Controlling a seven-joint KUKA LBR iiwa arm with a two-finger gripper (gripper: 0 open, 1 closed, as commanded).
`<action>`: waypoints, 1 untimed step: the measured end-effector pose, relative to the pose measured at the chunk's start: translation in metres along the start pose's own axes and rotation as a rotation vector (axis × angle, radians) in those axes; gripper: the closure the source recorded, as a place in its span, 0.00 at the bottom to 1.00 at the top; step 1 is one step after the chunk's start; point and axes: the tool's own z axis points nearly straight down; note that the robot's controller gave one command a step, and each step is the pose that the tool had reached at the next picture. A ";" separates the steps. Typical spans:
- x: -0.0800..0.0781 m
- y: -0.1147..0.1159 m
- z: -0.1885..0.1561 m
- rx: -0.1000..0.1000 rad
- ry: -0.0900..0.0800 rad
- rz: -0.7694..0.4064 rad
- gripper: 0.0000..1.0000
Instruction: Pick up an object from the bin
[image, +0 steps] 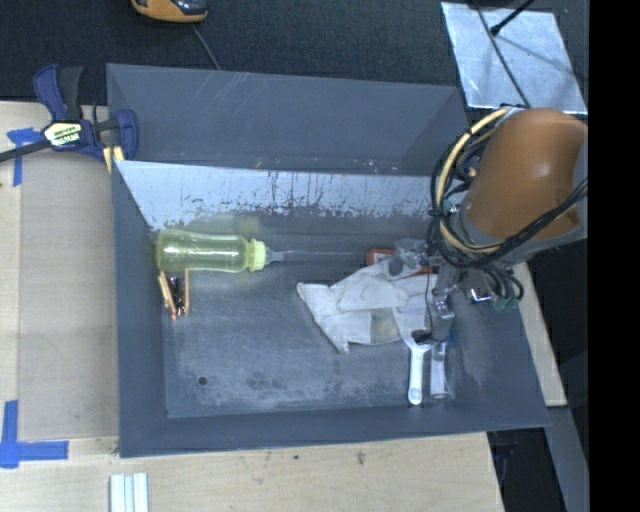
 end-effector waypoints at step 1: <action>-0.023 0.002 0.026 0.004 -0.016 0.005 0.00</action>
Offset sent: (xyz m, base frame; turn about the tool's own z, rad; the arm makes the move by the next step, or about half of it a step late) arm 0.0490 0.0469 -0.0920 0.0226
